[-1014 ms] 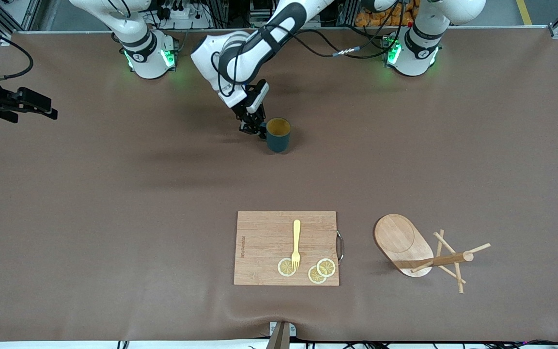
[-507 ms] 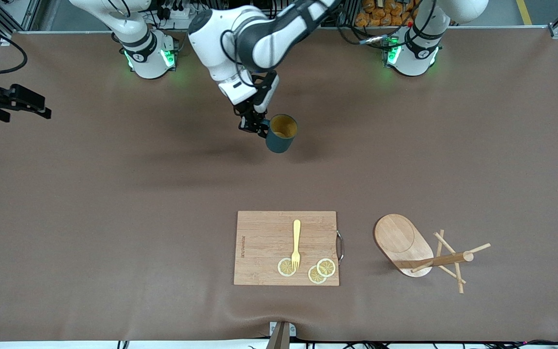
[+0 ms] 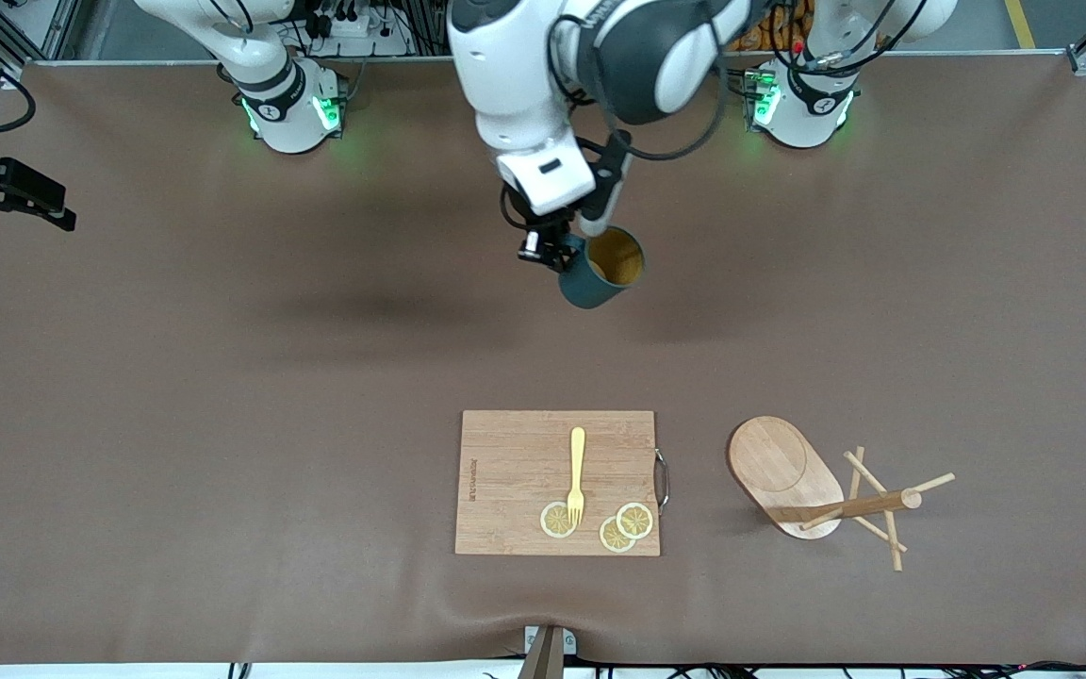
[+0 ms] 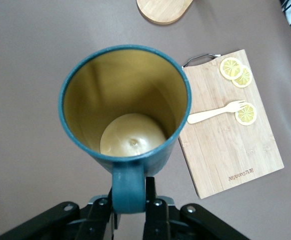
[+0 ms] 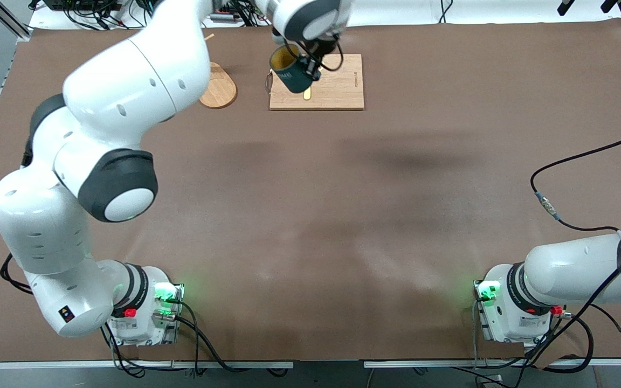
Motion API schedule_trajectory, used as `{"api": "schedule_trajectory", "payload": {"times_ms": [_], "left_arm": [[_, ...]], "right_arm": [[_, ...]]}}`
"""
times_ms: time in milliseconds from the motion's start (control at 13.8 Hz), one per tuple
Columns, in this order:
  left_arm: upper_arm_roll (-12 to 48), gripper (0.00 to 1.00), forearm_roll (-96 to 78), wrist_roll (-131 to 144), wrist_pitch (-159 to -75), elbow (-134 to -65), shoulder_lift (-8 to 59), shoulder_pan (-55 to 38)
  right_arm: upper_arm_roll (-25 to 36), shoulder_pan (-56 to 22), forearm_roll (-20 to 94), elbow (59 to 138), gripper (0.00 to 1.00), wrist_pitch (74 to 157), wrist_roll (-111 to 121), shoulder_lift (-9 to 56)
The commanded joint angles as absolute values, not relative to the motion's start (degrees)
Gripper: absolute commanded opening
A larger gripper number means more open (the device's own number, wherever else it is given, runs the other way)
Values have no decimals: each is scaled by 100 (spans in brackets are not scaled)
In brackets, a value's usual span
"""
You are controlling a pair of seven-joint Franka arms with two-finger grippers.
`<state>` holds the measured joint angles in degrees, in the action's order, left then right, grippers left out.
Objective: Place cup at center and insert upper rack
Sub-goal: 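Lift and carry the mug with the left gripper toward the mug tree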
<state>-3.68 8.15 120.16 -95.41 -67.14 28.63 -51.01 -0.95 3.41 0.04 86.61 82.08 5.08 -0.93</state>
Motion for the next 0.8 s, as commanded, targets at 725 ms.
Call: {"api": "schedule_trajectory", "payload": {"times_ms": [725], "left_arm": [[-325, 0, -2503, 9775, -9624, -6882, 2382, -2454]], "right_arm": [[-132, 325, -17, 8385, 100, 8148, 483, -149]]}}
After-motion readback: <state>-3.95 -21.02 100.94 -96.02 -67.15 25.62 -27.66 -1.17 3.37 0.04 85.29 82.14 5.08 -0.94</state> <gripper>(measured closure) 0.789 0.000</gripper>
